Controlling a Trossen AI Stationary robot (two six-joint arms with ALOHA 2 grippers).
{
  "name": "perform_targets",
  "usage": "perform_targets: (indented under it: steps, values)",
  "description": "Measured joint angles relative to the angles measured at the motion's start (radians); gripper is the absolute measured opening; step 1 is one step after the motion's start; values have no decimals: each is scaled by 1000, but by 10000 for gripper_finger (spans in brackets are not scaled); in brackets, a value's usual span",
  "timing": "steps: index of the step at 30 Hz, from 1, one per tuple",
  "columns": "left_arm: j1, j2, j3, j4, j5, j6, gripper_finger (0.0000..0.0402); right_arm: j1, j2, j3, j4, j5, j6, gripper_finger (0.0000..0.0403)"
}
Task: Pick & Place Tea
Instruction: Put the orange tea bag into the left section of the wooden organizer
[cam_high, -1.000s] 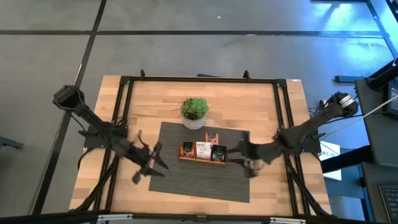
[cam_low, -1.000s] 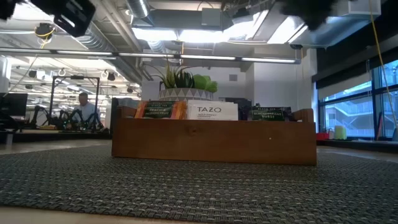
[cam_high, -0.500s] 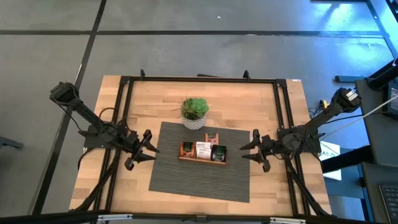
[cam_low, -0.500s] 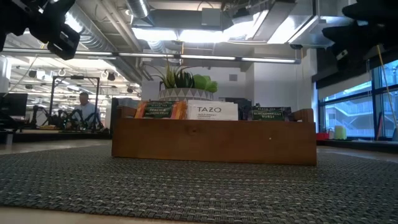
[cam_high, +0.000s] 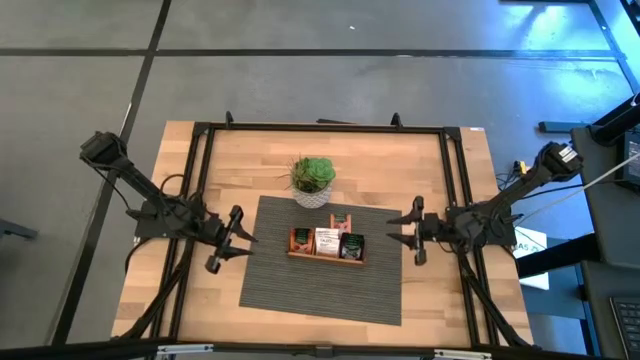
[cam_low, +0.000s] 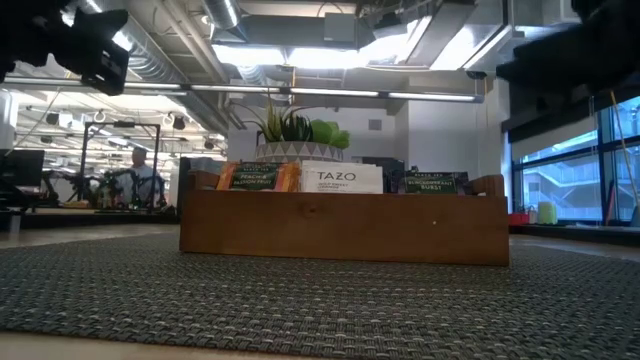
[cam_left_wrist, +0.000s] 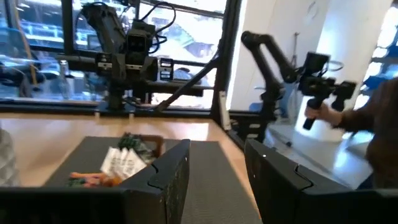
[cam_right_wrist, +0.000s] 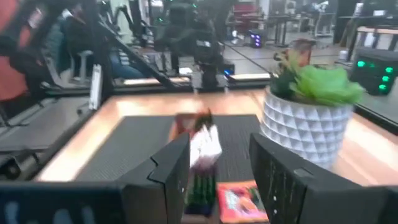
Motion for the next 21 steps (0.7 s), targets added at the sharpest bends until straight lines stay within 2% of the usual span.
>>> perform_targets:
  steps: [3,7,11,16,21]
  values:
    - [0,0,0,-28,-7,25,152,-28,-1,-31,-2,-12,3,166]
    - [0,0,0,-63,-20,60,153,-62,-1,-60,1,-18,131,166]
    - [0,0,0,-78,-93,15,150,-72,0,-77,46,-18,228,166]
    - [0,0,0,-72,-205,-5,152,-92,0,-79,214,-18,149,166]
    - [0,0,0,-72,-299,14,150,-115,-1,-79,245,-18,84,166]
